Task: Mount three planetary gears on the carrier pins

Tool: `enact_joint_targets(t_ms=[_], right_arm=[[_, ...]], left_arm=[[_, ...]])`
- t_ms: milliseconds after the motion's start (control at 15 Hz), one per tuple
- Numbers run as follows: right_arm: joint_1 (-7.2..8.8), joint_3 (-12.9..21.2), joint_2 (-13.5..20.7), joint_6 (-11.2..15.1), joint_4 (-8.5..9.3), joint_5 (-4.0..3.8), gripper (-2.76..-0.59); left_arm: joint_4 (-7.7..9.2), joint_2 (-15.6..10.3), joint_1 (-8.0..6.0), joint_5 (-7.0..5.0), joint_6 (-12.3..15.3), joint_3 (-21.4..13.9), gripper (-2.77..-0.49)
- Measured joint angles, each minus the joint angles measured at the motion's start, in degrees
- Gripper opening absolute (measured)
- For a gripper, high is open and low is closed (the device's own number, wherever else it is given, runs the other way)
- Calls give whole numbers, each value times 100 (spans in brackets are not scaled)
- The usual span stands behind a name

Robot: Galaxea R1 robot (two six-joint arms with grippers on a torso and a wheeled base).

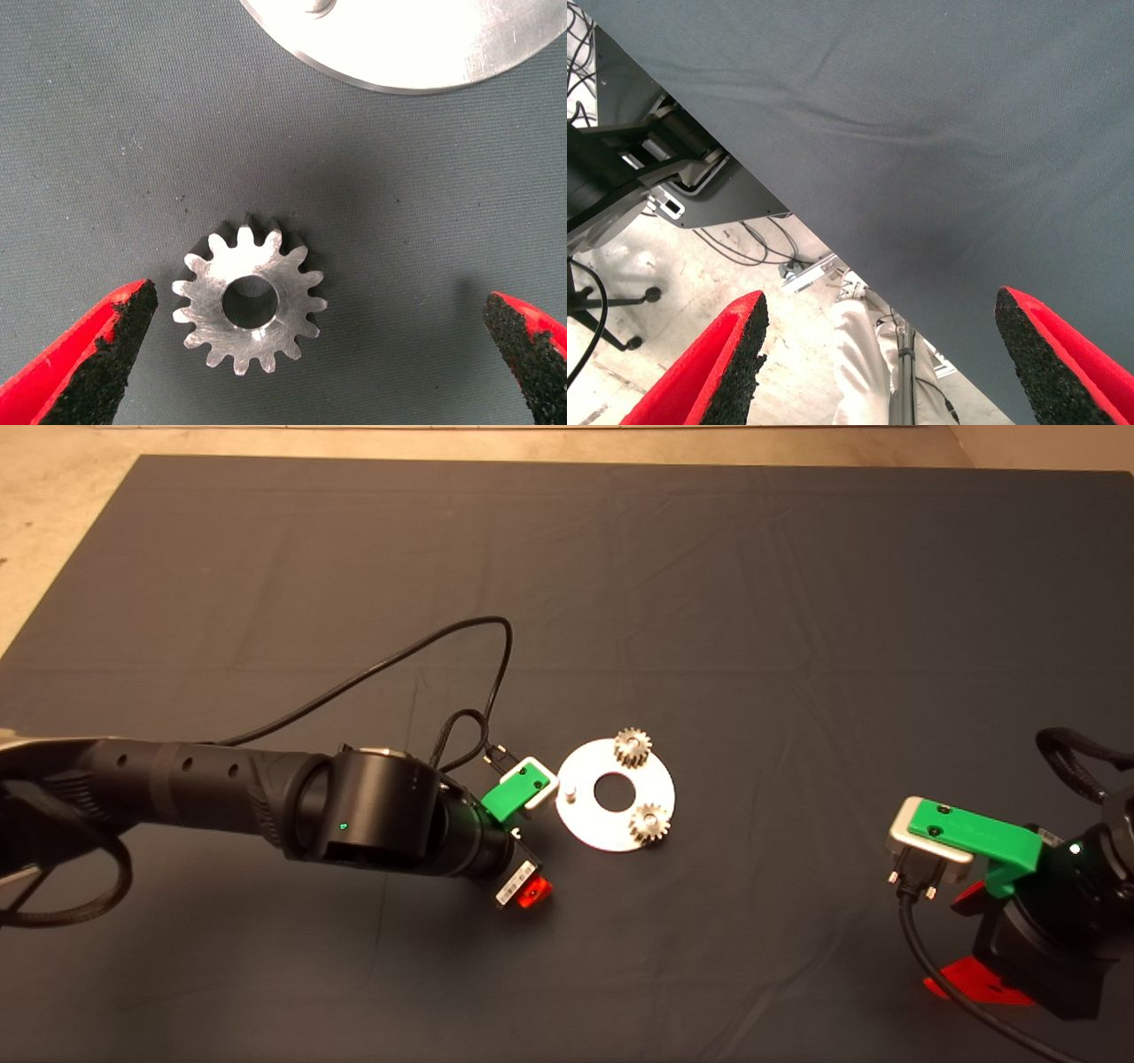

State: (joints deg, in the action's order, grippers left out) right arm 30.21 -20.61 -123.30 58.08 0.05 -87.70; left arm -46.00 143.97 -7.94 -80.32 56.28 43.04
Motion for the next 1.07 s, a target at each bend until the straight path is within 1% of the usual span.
enact_joint_targets(t_ms=[200, 333, 467, 667, 800, 867, 1000, 1067], right_arm=[[0, 0, 15, -4, 0, -1, -147], [0, 0, 15, -9, 0, -1, -147], [0, 0, 15, -11, 0, 0, -147], [0, 0, 15, -13, 0, 0, -147], [0, 0, 15, -13, 0, 0, -147], [0, 0, 15, -13, 0, 0, -147], [18, 0, 15, -13, 0, -1, -147], [30, 0, 15, -13, 0, -4, -147]], left_arm=[[-33, 0, 0, 0, 0, 11, -59], [-93, -4, 0, 0, 0, 11, -59], [-98, -12, 0, 0, 0, 12, -59], [-202, -15, 9, 0, -2, 45, -73], [-207, -15, 15, 15, -2, 45, -74], [-207, -17, 17, 50, -2, 48, -85], [-210, -17, 17, 93, -2, 46, -88], [-210, -17, 20, 95, -2, 48, -94]])
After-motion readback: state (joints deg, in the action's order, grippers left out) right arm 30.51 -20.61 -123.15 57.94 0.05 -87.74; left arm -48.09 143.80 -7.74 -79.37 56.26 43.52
